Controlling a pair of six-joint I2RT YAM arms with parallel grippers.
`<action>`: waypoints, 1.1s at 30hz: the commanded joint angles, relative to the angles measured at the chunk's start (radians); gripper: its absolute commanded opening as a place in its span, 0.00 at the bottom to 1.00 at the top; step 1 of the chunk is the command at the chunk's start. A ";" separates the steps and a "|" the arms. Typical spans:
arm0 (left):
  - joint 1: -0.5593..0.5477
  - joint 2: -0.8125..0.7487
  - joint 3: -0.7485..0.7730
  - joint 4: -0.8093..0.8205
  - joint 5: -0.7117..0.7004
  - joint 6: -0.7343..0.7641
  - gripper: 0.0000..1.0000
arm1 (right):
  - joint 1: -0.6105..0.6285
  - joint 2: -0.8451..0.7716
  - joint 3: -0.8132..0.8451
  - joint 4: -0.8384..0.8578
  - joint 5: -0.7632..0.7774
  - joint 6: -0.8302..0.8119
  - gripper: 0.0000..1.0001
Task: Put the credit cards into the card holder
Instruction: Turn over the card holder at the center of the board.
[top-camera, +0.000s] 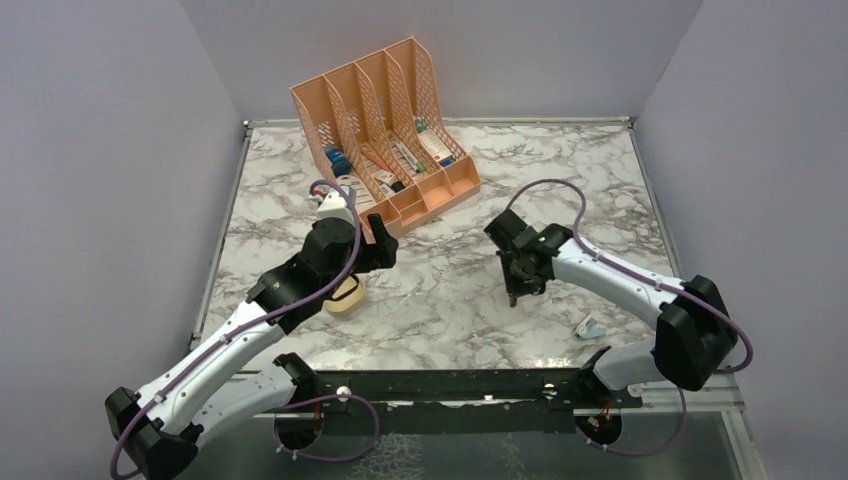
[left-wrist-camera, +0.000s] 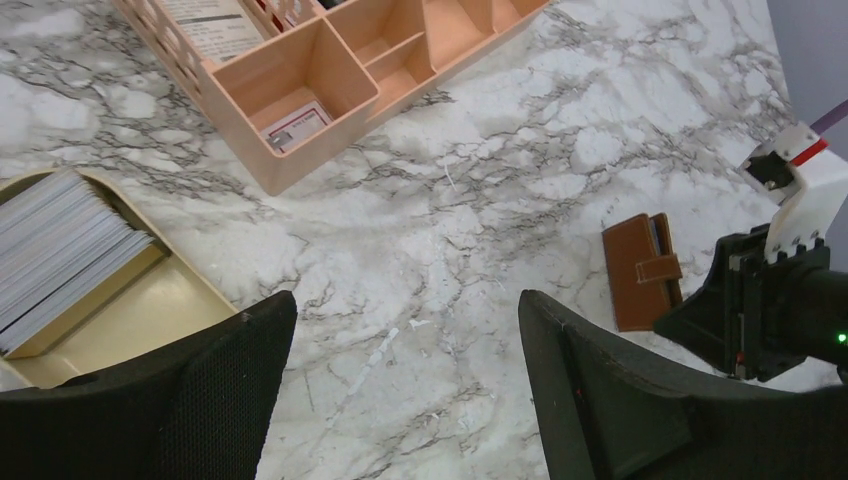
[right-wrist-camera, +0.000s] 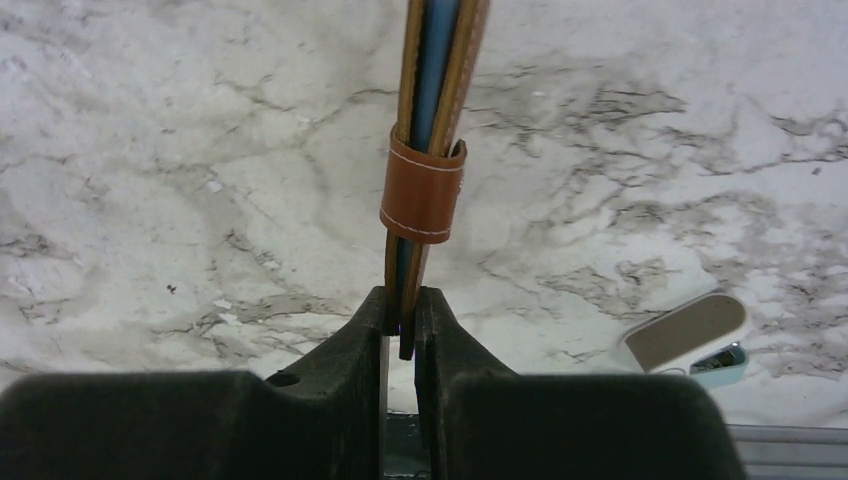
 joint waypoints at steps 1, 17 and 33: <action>0.006 -0.045 0.020 -0.061 -0.115 0.036 0.84 | 0.113 0.079 0.060 -0.006 0.016 0.071 0.13; 0.006 -0.030 -0.055 -0.010 0.036 -0.022 0.81 | 0.213 0.089 0.092 0.200 -0.075 -0.012 0.46; -0.024 0.260 -0.036 0.165 0.379 0.001 0.50 | -0.119 0.146 -0.087 0.475 -0.388 -0.145 0.37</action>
